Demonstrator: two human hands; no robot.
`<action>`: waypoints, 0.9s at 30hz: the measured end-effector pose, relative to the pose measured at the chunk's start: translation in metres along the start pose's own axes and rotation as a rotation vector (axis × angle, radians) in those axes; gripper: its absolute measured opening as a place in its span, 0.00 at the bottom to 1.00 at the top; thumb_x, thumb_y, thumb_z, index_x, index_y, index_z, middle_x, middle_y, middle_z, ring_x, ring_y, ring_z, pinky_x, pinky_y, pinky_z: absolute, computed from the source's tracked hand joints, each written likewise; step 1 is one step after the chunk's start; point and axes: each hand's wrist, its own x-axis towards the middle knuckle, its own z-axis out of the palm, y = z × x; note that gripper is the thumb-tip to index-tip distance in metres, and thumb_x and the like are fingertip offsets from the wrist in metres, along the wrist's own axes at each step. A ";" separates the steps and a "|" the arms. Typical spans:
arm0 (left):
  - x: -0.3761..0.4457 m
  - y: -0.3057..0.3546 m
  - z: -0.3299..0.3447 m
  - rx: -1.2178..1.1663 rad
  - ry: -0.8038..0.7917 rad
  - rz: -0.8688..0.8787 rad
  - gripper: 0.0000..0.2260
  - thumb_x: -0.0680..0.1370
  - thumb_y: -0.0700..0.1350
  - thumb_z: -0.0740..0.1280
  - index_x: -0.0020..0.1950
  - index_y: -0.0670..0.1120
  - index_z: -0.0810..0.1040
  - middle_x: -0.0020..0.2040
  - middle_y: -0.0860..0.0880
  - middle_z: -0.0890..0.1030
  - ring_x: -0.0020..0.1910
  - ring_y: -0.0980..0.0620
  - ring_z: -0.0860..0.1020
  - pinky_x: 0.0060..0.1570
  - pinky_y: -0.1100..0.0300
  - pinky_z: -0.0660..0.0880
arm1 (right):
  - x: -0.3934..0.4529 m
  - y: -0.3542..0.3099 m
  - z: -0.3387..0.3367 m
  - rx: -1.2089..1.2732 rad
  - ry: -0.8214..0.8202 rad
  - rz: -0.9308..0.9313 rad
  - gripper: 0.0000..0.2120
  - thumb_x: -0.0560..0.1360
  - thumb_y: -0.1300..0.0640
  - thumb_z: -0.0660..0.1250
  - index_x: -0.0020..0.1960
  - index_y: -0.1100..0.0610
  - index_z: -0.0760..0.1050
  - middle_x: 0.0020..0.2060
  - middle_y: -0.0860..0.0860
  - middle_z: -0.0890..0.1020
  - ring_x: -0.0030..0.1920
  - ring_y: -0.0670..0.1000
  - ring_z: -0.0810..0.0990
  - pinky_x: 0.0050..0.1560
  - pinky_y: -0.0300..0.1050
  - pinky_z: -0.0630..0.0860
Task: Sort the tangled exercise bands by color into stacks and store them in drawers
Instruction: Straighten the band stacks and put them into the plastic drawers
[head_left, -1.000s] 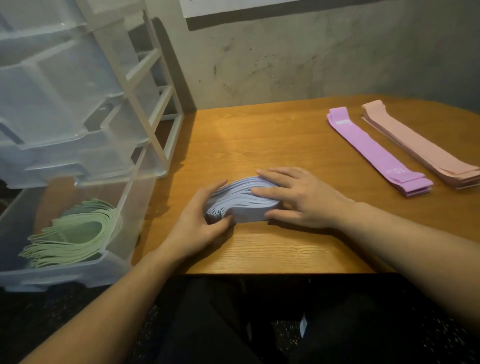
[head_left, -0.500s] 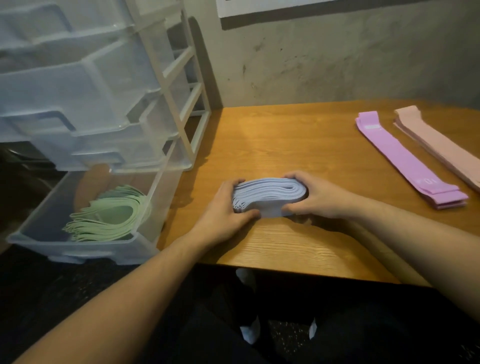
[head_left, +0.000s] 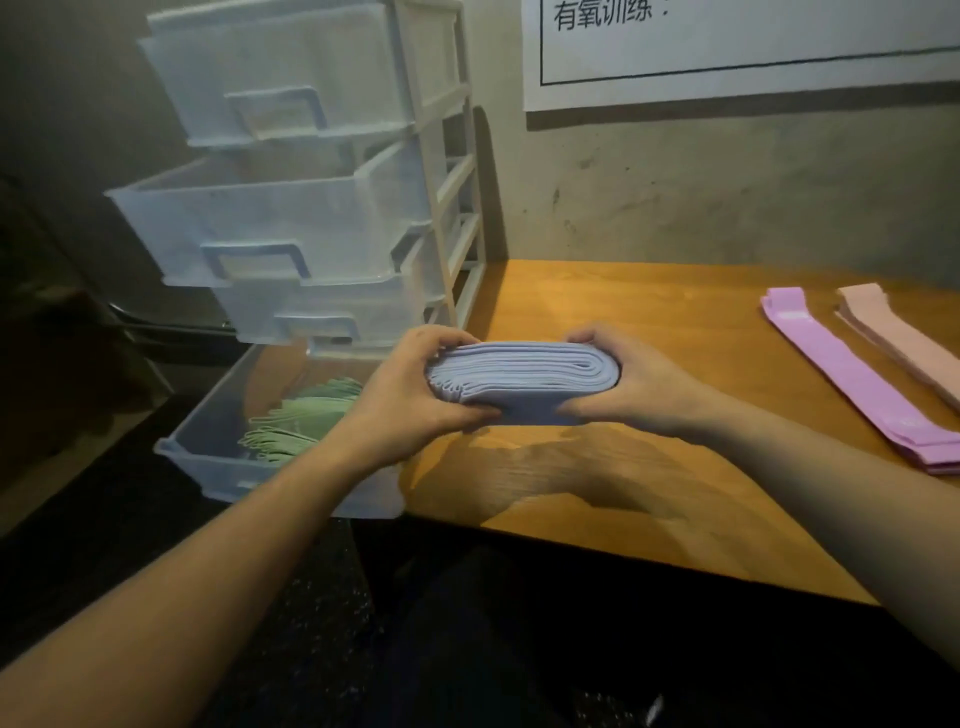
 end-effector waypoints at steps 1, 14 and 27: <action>-0.006 -0.003 -0.013 0.000 0.023 -0.007 0.30 0.66 0.48 0.82 0.63 0.54 0.73 0.56 0.57 0.76 0.55 0.61 0.77 0.51 0.64 0.79 | 0.006 -0.012 0.006 -0.045 -0.007 -0.045 0.23 0.68 0.56 0.80 0.57 0.48 0.73 0.49 0.44 0.78 0.48 0.40 0.77 0.44 0.35 0.75; -0.017 -0.057 -0.129 0.184 0.104 -0.028 0.32 0.59 0.63 0.75 0.59 0.53 0.72 0.71 0.57 0.65 0.68 0.62 0.67 0.65 0.67 0.65 | 0.091 -0.095 0.075 -0.471 0.060 -0.373 0.30 0.66 0.38 0.77 0.64 0.49 0.75 0.68 0.46 0.74 0.68 0.46 0.66 0.68 0.47 0.65; 0.023 -0.089 -0.121 0.250 0.146 -0.007 0.32 0.66 0.50 0.82 0.64 0.44 0.73 0.67 0.50 0.70 0.62 0.58 0.70 0.59 0.72 0.68 | 0.124 -0.089 0.074 -0.565 0.086 -0.310 0.33 0.62 0.31 0.66 0.61 0.49 0.75 0.56 0.45 0.78 0.56 0.47 0.70 0.57 0.49 0.71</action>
